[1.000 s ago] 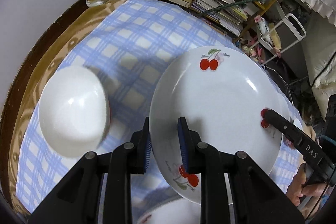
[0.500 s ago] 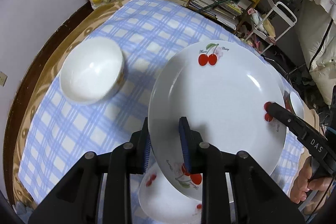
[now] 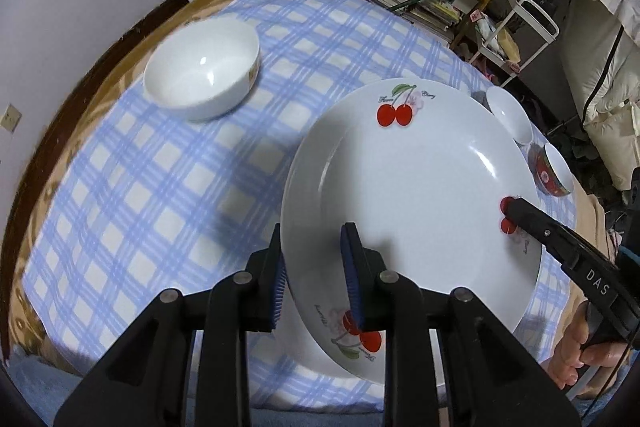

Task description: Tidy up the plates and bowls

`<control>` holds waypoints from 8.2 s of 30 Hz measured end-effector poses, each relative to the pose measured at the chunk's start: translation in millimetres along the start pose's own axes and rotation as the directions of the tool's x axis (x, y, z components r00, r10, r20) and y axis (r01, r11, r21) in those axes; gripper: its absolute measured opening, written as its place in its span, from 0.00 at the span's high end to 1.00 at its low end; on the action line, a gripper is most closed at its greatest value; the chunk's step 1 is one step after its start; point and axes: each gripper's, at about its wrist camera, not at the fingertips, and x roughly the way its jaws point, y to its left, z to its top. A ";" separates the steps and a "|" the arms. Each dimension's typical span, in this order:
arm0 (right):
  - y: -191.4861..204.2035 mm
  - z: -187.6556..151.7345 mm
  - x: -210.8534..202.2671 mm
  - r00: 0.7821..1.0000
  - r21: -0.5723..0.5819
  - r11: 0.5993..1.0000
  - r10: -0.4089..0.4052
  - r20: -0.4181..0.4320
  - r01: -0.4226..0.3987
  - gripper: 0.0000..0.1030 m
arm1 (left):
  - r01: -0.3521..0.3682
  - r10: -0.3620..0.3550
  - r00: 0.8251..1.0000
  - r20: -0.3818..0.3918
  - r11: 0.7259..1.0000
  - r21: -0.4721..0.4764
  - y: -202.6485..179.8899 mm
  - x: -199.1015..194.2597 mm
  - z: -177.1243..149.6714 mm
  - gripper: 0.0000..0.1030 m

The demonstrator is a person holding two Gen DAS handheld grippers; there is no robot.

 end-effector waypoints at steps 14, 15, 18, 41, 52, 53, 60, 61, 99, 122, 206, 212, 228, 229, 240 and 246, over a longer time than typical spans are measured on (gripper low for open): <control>-5.5 -46.5 22.6 0.998 0.007 1.000 -0.023 -0.067 0.023 0.91 | 0.004 -0.005 0.999 -0.034 0.999 -0.053 18.0 22.0 -46.2 0.76; -5.9 -48.7 26.4 0.997 0.007 0.999 -0.033 -0.077 0.034 0.91 | 0.000 -0.002 0.999 -0.041 0.999 -0.053 18.1 25.4 -48.1 0.76; -5.1 -53.4 31.3 0.994 -0.001 0.998 -0.068 -0.085 0.068 0.90 | -0.023 0.021 0.998 -0.058 0.999 -0.034 15.9 33.0 -52.2 0.76; -15.4 -64.9 46.4 0.987 0.006 0.995 -0.102 -0.120 0.104 0.89 | -0.117 0.118 0.989 -0.083 0.993 0.023 0.9 57.6 -64.7 0.74; -6.7 -70.6 56.1 0.972 -0.085 0.978 -0.202 -0.118 0.193 0.86 | -0.147 0.152 0.983 -0.108 0.988 0.048 -2.6 68.7 -66.9 0.74; -5.7 -71.0 57.3 0.970 -0.097 0.975 -0.213 -0.119 0.202 0.86 | -0.148 0.152 0.982 -0.109 0.988 0.047 -2.7 68.8 -66.5 0.74; -8.1 -71.7 62.5 0.964 -0.107 0.971 -0.228 -0.138 0.214 0.86 | -0.178 0.189 0.977 -0.096 0.978 0.108 -9.2 69.4 -70.5 0.74; -8.4 -71.5 63.3 0.964 -0.107 0.971 -0.227 -0.137 0.214 0.86 | -0.187 0.198 0.976 -0.092 0.976 0.116 -11.1 69.9 -70.9 0.74; 3.7 -49.7 58.2 0.979 -0.119 0.973 -0.203 -0.035 0.197 0.86 | -0.195 0.195 0.981 -0.017 0.981 -0.010 8.3 29.1 -56.1 0.64; 108.4 53.3 121.3 0.992 -0.396 0.910 -0.097 0.085 0.123 0.06 | -0.351 0.395 0.896 0.203 0.910 -0.219 109.2 -0.4 74.3 0.22; -107.0 -7.0 21.9 0.953 -0.056 0.972 -0.234 -0.194 0.227 0.82 | 0.043 -0.033 0.997 -0.064 0.985 0.165 -147.5 92.6 -4.6 0.80; -108.2 -9.1 20.1 0.958 -0.038 0.975 -0.222 -0.179 0.219 0.82 | 0.018 -0.009 0.998 -0.059 0.986 0.168 -148.4 93.2 -2.4 0.79; -101.5 32.8 -26.9 0.960 -0.056 0.959 -0.278 0.025 0.279 0.82 | -0.040 0.019 0.994 0.107 0.979 0.198 -163.8 44.8 39.1 0.69; -103.9 37.8 -30.5 0.958 -0.046 0.957 -0.285 0.040 0.287 0.82 | -0.037 0.016 0.994 0.108 0.980 0.196 -167.1 44.4 45.4 0.69; -144.8 96.4 -51.9 0.904 0.107 0.926 -0.377 0.201 0.363 0.38 | -0.041 -0.010 0.982 0.191 0.965 0.258 -209.3 53.1 94.7 0.20; -174.9 116.6 -40.8 0.875 0.169 0.901 -0.429 0.225 0.399 0.26 | -0.070 0.030 0.989 0.143 0.956 0.286 -231.7 88.3 119.3 0.19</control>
